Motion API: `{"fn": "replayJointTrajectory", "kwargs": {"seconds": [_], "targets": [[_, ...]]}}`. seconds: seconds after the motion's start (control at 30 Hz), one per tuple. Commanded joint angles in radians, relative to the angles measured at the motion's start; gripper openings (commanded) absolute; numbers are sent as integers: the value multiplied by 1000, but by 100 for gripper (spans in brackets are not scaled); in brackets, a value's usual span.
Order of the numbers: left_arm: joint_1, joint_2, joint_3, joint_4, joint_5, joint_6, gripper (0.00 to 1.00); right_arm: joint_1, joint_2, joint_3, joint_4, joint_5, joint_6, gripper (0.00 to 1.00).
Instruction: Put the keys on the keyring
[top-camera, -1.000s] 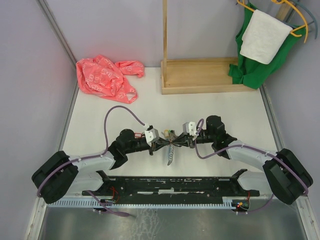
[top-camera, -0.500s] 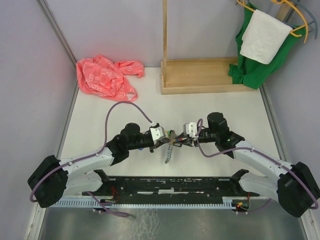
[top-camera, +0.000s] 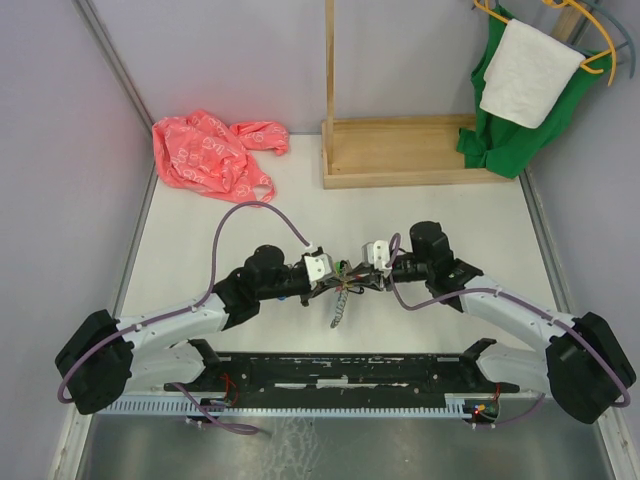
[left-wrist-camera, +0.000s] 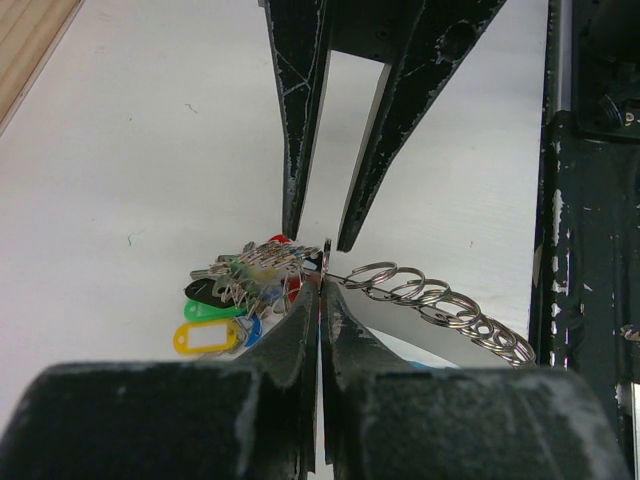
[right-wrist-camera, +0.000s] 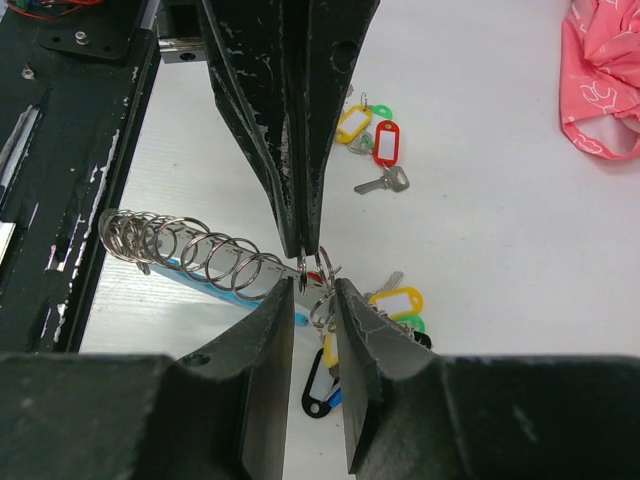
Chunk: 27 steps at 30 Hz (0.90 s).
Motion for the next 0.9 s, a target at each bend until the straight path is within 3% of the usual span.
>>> {"fn": "replayJointTrajectory", "kwargs": {"seconds": [0.0,0.5,0.87], "targets": [[-8,-22,55,19,-6,36,3,9,17,44,84,-27,31,30],[-26,-18,86,-32,-46,31,3,34,41,87,-48,-7,-43,13],[-39,-22,99,-55,-69,29,3,53,40,111,-148,44,-104,15]]}}
